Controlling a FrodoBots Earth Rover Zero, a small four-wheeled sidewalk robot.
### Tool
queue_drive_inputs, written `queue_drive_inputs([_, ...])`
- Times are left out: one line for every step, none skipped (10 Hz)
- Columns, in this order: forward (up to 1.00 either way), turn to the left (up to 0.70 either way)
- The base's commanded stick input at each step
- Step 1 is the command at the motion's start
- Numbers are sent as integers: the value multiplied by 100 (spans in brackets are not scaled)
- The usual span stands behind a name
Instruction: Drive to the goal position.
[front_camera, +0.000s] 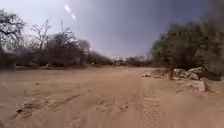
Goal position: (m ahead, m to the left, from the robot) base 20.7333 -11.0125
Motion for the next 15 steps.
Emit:
queue_drive_inputs([100,0])
queue_drive_inputs([100,0])
queue_drive_inputs([100,0])
queue_drive_inputs([100,0])
queue_drive_inputs([100,0])
queue_drive_inputs([100,0])
queue_drive_inputs([100,0])
queue_drive_inputs([100,0])
queue_drive_inputs([100,0])
queue_drive_inputs([100,0])
queue_drive_inputs([100,0])
queue_drive_inputs([100,0])
queue_drive_inputs([100,0])
queue_drive_inputs([100,0])
queue_drive_inputs([100,0])
